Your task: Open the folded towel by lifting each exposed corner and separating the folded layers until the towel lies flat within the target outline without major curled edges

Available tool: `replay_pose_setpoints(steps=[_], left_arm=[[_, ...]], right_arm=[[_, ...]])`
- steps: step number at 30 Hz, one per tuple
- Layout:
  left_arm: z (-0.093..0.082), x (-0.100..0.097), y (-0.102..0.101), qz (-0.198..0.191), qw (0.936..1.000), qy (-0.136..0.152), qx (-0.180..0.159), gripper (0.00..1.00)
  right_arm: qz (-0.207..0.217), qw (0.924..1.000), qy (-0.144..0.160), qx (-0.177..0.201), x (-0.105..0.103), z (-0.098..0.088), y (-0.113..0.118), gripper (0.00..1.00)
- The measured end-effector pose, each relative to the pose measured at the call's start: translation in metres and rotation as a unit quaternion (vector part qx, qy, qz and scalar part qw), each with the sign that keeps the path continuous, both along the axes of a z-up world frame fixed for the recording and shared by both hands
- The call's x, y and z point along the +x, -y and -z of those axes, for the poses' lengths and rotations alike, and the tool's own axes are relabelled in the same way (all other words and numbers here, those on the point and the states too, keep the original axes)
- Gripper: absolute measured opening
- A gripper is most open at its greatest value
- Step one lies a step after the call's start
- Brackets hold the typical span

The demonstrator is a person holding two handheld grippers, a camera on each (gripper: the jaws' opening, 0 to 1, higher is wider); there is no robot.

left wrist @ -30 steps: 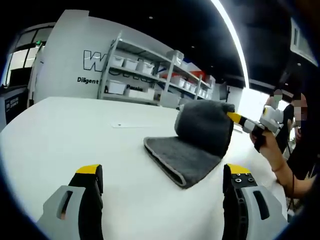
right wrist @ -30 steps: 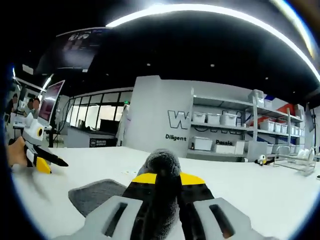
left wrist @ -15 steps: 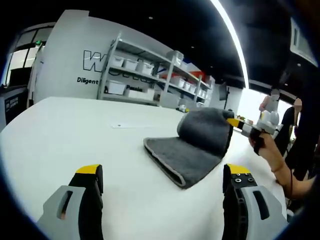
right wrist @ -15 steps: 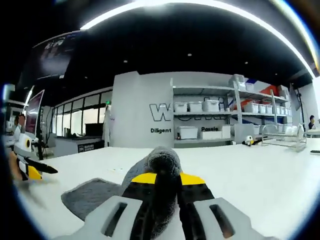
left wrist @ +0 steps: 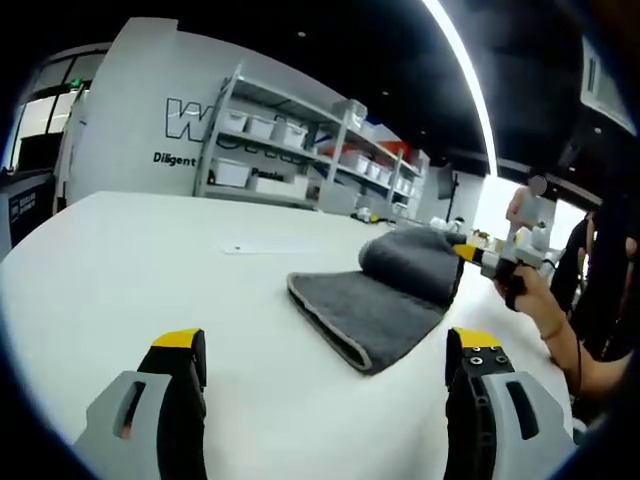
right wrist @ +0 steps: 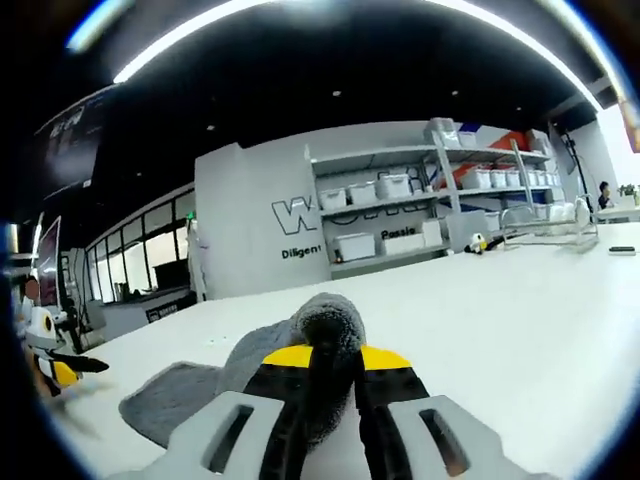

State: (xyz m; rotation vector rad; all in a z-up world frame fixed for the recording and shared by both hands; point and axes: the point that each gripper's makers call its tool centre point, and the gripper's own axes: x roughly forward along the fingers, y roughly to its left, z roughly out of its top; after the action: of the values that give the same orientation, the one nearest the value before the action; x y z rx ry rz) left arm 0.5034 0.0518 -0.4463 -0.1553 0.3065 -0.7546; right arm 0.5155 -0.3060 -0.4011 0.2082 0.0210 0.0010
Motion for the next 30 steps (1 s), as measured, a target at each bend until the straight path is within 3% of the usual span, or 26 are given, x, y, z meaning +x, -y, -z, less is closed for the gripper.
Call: replay_pose_setpoints(steps=[18,30], left_arm=[[0.003,-0.004,0.004,0.011,0.9999,-0.004,0.004,0.98],[0.010,-0.003,0.001,0.007,0.9998,-0.011,0.013,0.97]], right_arm=[[0.039,0.9967,-0.067,0.024,0.002,0.032,0.029,0.12],[0.063,0.9906,-0.121,-0.006,-0.004,0.055,0.039,0.14]])
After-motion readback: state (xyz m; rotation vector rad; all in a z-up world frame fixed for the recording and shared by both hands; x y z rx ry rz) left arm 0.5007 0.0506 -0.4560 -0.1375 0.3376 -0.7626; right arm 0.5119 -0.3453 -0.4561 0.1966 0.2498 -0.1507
